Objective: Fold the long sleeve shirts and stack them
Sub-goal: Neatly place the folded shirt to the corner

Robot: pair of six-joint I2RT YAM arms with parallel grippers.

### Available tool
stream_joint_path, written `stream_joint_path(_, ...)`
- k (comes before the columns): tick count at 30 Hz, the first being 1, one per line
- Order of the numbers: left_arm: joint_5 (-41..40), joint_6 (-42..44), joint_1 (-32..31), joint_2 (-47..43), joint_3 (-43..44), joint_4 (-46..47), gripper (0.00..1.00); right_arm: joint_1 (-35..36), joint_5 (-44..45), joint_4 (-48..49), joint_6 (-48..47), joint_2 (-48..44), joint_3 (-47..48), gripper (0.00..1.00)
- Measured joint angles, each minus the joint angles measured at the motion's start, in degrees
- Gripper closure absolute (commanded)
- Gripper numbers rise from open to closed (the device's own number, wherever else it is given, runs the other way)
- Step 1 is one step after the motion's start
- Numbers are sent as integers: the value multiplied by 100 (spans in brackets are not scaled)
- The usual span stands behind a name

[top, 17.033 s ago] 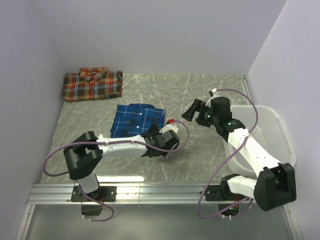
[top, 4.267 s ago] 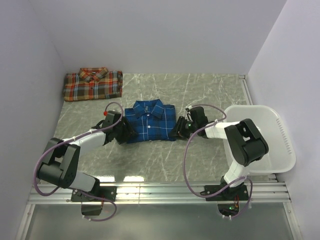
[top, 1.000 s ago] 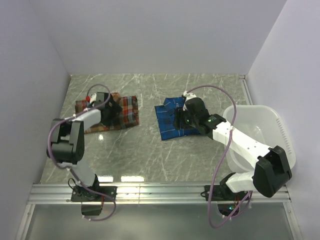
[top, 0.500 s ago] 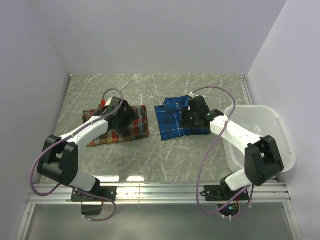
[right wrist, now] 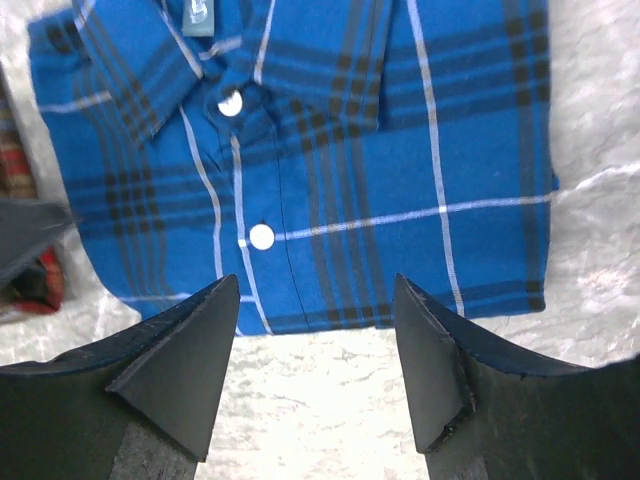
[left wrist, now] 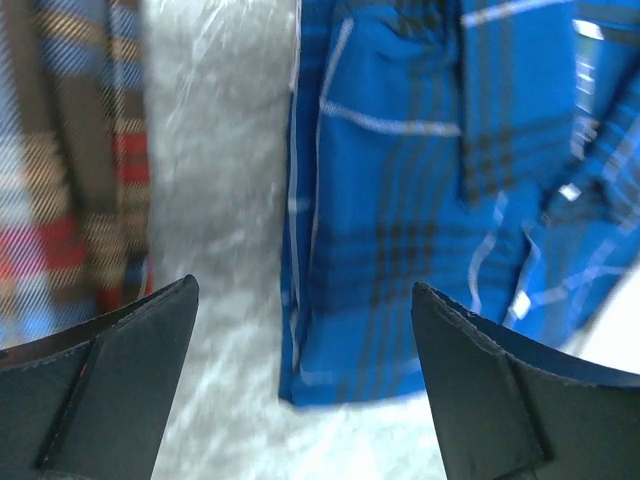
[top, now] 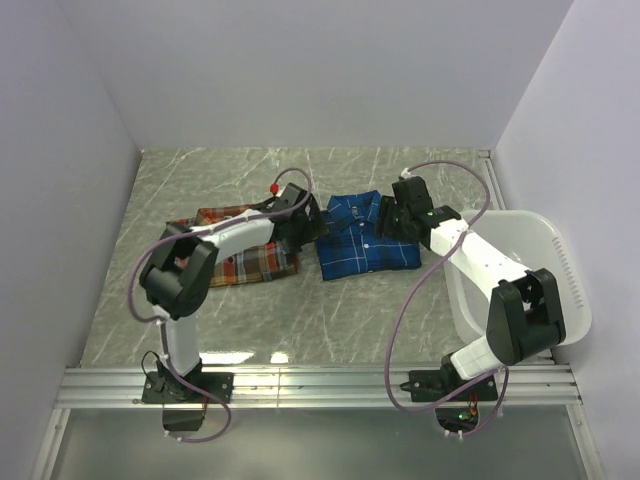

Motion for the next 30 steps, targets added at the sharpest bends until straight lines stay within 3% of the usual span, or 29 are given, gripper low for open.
stream_joint_path(5,50,162,-4,654,459,-33,12,-81,96,-15,24,-2,74,29)
stream_joint_path(13,197,229,-50,837,601,127,26,-396,188,-87,144,15,317,29)
stream_joint_path(24,199,190,-190,918,422,341,80,-664,105,-35,302,483,638,26)
stream_joint_path(30,-35,393,-195,881,422,186,85,-699,81,-37,343,975,861,27)
